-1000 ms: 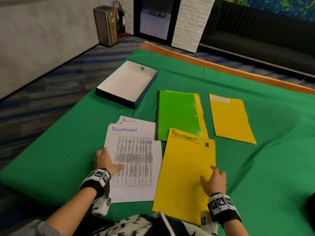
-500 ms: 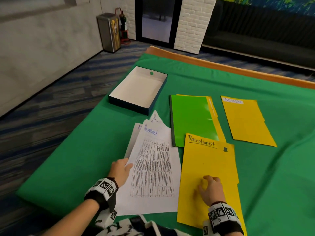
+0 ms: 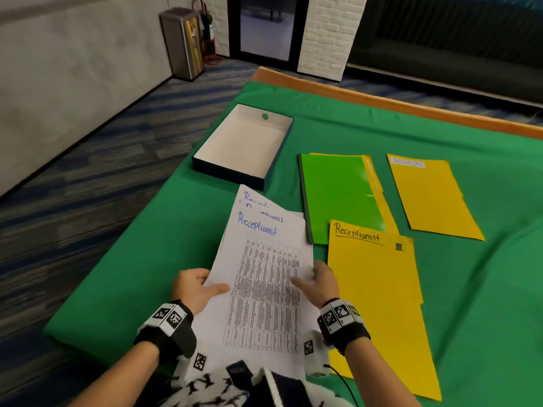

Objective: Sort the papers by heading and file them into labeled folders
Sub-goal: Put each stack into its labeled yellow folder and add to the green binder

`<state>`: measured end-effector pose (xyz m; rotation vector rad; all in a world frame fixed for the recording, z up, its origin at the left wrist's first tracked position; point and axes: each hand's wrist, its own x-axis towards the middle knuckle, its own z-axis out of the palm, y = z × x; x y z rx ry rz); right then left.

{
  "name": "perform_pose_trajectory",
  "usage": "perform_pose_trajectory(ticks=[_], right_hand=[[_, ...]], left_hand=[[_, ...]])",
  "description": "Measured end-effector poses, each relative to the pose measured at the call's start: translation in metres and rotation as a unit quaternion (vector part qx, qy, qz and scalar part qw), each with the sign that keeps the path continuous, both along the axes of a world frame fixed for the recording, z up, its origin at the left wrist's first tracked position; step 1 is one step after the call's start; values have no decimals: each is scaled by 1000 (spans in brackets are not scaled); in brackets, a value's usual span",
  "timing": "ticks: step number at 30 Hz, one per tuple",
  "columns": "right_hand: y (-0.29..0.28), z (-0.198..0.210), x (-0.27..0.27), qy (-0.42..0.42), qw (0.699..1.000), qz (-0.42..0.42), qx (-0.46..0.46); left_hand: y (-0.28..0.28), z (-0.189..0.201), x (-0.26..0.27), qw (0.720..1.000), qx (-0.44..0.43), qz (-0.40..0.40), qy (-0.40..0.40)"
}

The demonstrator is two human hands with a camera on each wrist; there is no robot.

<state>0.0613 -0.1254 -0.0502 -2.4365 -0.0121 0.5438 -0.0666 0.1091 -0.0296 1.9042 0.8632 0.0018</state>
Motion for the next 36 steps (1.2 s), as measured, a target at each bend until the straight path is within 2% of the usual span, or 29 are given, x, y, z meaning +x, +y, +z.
perform_pose_trajectory(ticks=[5, 9, 12, 15, 18, 20, 28, 32, 36], right_hand=[[5, -2, 5, 2, 997, -2, -73], [10, -4, -5, 3, 992, -6, -126], [10, -7, -5, 25, 996, -39, -80], [3, -6, -2, 42, 996, -74, -27], [-14, -4, -2, 16, 996, -83, -13], [-26, -6, -2, 4, 995, -100, 8], [-62, -5, -2, -33, 987, -141, 63], [-68, -5, -10, 10, 987, -141, 71], [-63, -1, -19, 44, 990, -111, 76]], left_hand=[[0, -7, 1, 999, -5, -13, 34], [0, -20, 6, 997, -2, -55, 47], [-3, -17, 12, 994, 27, -80, 67], [-2, -17, 12, 994, 59, -78, 46], [4, -21, 11, 993, 76, -81, 31], [7, -22, 9, 992, 86, -79, 57], [16, -29, 5, 996, 66, -49, 38], [22, -27, 6, 998, 53, -6, 14], [24, -22, 3, 999, -14, 45, -15]])
